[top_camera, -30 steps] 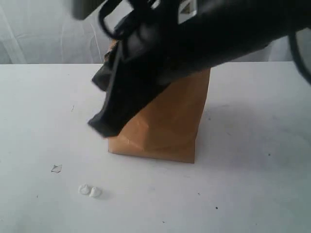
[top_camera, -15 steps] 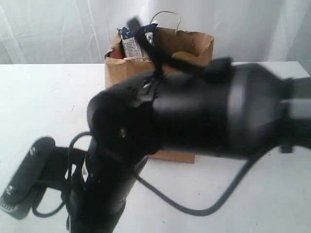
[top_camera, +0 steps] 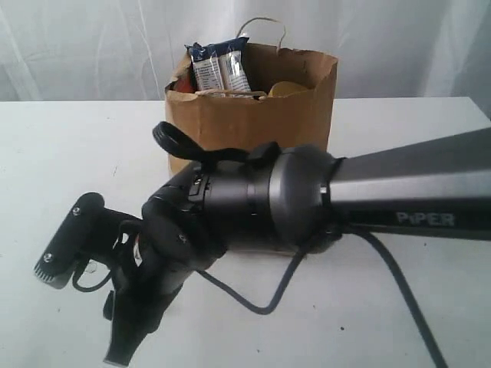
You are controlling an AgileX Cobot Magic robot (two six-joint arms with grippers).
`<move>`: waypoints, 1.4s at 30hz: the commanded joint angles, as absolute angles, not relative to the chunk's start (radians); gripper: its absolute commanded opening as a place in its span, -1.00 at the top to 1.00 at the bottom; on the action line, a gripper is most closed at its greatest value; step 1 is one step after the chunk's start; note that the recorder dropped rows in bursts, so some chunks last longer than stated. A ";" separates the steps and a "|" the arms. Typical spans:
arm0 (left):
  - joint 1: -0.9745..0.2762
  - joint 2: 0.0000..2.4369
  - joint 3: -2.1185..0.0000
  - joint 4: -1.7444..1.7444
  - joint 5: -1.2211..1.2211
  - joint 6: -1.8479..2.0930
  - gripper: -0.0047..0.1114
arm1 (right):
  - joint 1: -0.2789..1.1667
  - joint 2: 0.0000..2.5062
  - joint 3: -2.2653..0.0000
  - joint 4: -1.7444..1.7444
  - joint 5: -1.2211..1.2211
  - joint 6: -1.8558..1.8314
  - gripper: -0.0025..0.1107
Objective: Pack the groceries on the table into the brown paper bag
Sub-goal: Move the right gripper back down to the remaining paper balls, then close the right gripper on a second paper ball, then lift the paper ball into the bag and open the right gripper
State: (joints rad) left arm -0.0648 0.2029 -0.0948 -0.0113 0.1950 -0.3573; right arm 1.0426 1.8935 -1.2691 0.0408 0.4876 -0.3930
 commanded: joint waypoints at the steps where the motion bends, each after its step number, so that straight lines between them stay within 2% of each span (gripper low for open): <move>1: -0.070 0.198 -0.094 -0.022 0.194 -0.360 0.92 | 1.011 1.966 -1.307 0.026 0.484 -0.359 0.06; 4: -0.070 0.198 -0.094 -0.022 0.194 -0.360 0.92 | 1.004 2.011 -1.330 0.026 0.464 -0.359 0.07; 9: -0.070 0.198 -0.094 -0.022 0.194 -0.360 0.92 | 0.996 2.058 -1.330 0.029 0.453 -0.352 0.22; 12: -0.070 0.198 -0.094 -0.022 0.194 -0.360 0.92 | 0.996 2.071 -1.330 0.029 0.440 -0.352 0.50; 14: -0.070 0.198 -0.094 -0.022 0.194 -0.360 0.92 | 0.996 2.071 -1.330 0.029 0.449 -0.352 0.78; 17: -0.070 0.198 -0.094 -0.022 0.194 -0.360 0.92 | 0.996 2.055 -1.336 0.029 0.487 -0.352 0.95; 26: -0.070 0.198 -0.094 -0.022 0.194 -0.360 0.92 | 0.996 1.875 -1.390 0.067 0.733 -0.331 0.96; 31: -0.070 0.198 -0.094 -0.022 0.194 -0.360 0.92 | 0.996 1.603 -1.411 0.347 0.822 -0.333 0.96; 34: -0.070 0.198 -0.094 -0.022 0.194 -0.360 0.92 | 0.996 1.456 -1.411 0.372 0.818 -0.333 0.96; 36: -0.070 0.198 -0.094 -0.022 0.194 -0.360 0.92 | 0.996 1.373 -1.411 0.301 0.763 -0.333 0.96; 40: -0.070 0.198 -0.094 -0.022 0.194 -0.360 0.92 | 0.985 1.253 -1.411 -0.151 0.602 -0.266 0.96; 42: -0.070 0.198 -0.094 -0.022 0.194 -0.360 0.92 | 0.945 1.247 -1.411 -0.349 0.601 -0.147 0.96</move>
State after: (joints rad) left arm -0.0648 0.2029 -0.0948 -0.0113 0.1950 -0.3573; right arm 0.9791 1.2558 -1.4071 -0.1750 0.6202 -0.2415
